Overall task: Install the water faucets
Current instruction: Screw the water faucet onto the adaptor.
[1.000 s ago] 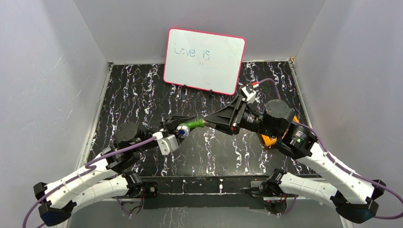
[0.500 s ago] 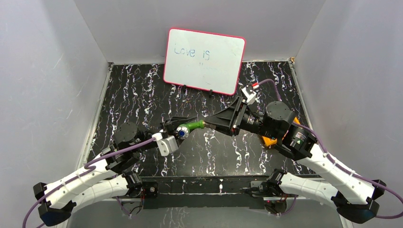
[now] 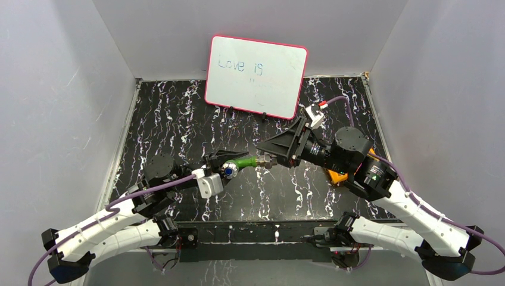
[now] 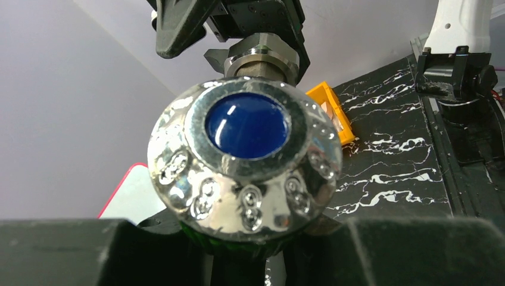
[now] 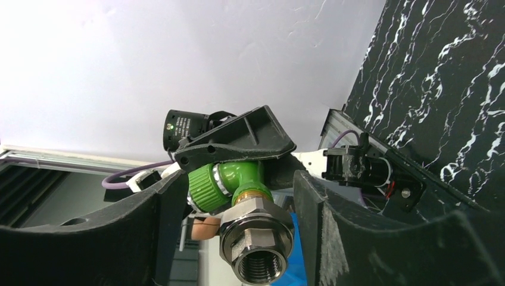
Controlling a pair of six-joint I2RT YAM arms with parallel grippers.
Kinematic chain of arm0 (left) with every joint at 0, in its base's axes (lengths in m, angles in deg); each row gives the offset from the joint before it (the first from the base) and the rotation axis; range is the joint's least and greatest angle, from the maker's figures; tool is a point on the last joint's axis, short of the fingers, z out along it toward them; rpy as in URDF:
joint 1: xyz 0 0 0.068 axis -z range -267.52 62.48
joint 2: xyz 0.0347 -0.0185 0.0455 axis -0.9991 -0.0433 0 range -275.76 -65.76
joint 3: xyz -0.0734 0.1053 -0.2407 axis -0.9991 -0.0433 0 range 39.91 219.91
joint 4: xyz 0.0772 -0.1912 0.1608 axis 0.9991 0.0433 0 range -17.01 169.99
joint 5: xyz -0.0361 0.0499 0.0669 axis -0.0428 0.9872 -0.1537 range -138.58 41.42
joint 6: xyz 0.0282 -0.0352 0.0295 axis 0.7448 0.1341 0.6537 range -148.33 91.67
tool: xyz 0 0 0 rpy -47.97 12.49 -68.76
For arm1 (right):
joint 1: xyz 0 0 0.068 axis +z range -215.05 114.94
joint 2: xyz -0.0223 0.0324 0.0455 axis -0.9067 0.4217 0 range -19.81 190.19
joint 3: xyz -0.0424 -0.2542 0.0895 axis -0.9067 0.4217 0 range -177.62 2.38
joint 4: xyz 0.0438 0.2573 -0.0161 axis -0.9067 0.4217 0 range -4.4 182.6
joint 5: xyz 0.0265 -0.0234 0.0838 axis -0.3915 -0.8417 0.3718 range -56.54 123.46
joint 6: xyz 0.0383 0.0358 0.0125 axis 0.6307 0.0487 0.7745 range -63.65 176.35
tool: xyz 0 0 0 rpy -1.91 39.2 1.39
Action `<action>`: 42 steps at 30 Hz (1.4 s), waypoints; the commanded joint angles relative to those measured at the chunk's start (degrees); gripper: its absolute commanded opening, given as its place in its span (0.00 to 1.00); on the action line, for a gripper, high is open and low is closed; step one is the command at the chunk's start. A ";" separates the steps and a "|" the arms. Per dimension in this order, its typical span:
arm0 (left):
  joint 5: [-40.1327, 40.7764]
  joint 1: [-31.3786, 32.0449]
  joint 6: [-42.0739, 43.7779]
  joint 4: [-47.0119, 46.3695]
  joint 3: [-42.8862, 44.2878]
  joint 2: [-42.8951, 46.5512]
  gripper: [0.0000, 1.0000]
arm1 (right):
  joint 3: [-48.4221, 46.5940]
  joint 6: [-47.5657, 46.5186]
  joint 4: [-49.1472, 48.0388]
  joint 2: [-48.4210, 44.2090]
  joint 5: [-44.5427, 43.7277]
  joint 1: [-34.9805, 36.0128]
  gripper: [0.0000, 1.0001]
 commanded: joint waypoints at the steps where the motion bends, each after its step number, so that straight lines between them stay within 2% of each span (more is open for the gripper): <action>1: -0.48 0.19 -0.99 -4.93 0.43 2.18 0.00 | -2.54 -4.22 -1.24 -1.06 -3.62 -0.18 0.74; 7: 0.82 0.20 -5.34 -5.79 -0.02 3.53 0.00 | -3.86 -16.71 1.21 -3.71 -13.31 -0.15 0.80; 11: 3.89 0.21 -13.57 -5.33 0.98 3.73 0.00 | -3.54 -32.62 -3.14 -5.98 -15.56 -0.15 0.82; 14: 6.59 0.21 -22.74 -0.35 4.66 2.42 0.00 | -3.27 -47.88 -8.28 -7.47 -12.05 -0.18 0.85; 17: 7.70 0.20 -31.32 5.77 8.92 0.64 0.00 | -4.11 -62.11 -9.69 -8.28 -3.65 -0.15 0.86; 22: 6.14 0.19 -43.79 6.55 10.71 0.58 0.00 | -5.21 -81.55 -9.26 -9.75 10.02 -0.15 0.89; 25: 4.02 0.19 -49.95 6.34 11.36 0.39 0.00 | -7.37 -87.67 -6.31 -9.08 16.81 -0.16 0.90; 28: 0.03 0.23 -54.47 6.58 12.44 -0.59 0.00 | -12.51 -91.47 0.95 -5.74 21.18 -0.14 0.89; 32: -4.22 0.19 -58.23 5.93 13.07 -2.07 0.00 | -16.05 -95.00 5.71 -2.46 24.52 -0.12 0.88; 42: -4.26 0.20 -62.70 2.13 12.12 -2.56 0.00 | -16.94 -99.49 9.90 -0.56 27.49 -0.16 0.87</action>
